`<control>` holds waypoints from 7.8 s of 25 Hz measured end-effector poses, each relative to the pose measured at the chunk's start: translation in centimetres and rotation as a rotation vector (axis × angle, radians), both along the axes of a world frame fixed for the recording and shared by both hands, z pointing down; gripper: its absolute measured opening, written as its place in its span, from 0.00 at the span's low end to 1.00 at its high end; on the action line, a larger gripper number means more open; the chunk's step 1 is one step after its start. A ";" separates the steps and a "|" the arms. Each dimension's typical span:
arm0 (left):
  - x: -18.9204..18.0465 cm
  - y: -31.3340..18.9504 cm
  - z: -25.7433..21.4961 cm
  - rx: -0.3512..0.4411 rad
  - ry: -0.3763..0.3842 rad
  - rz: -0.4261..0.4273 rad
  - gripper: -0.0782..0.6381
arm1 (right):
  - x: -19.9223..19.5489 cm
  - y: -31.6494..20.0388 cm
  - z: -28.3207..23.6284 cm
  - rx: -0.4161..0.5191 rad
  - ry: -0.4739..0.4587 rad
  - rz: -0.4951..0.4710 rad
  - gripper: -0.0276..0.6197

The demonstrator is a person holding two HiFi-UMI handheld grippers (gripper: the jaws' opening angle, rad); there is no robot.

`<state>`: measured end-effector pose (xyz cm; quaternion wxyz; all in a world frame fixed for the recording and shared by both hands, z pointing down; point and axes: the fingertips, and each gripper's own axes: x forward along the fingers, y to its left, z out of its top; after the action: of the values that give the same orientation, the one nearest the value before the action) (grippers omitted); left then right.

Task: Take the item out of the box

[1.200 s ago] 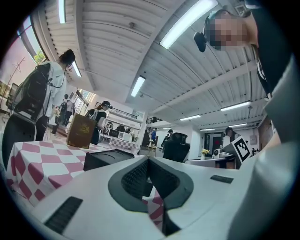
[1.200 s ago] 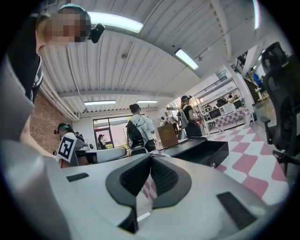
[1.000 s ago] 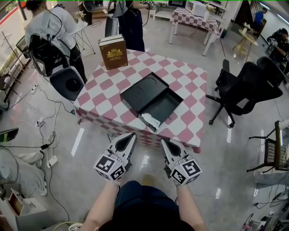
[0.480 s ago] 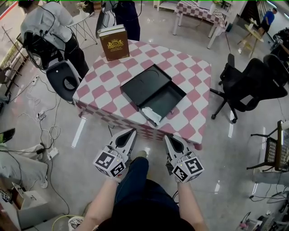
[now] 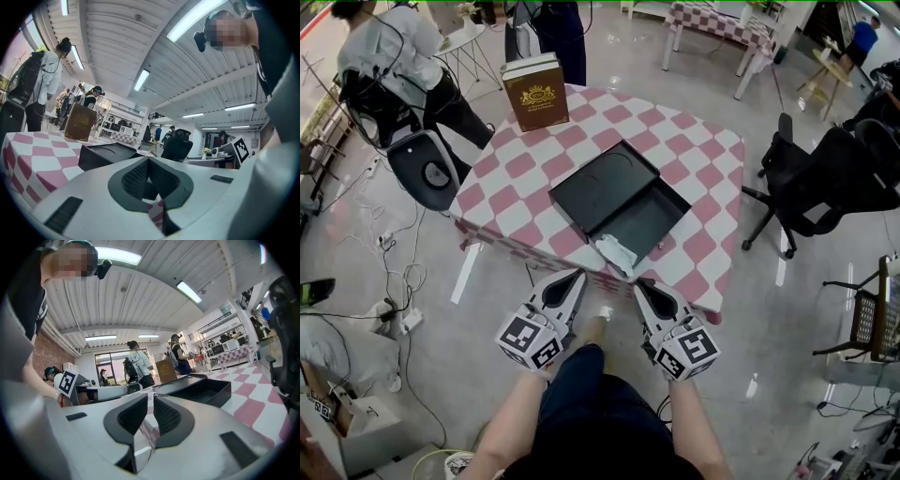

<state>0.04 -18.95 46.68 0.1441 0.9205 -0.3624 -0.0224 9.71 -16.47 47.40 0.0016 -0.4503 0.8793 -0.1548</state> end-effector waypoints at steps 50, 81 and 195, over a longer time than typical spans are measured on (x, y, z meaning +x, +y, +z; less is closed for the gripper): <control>-1.6 -6.5 5.7 -0.124 0.010 -0.025 0.11 | -4.2 -7.8 7.2 -0.140 0.436 -0.182 0.30; -2.4 -5.2 5.3 -0.122 0.026 -0.030 0.11 | -1.9 -8.0 4.8 -0.155 0.167 -0.040 0.14; 0.7 -6.9 -9.8 0.157 0.072 0.023 0.11 | 5.8 -5.3 -13.3 0.215 0.078 0.206 0.13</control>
<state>0.78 -25.83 36.86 0.0846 0.9317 -0.3436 -0.0822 15.48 -21.77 34.10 0.0314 -0.5413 0.8393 -0.0412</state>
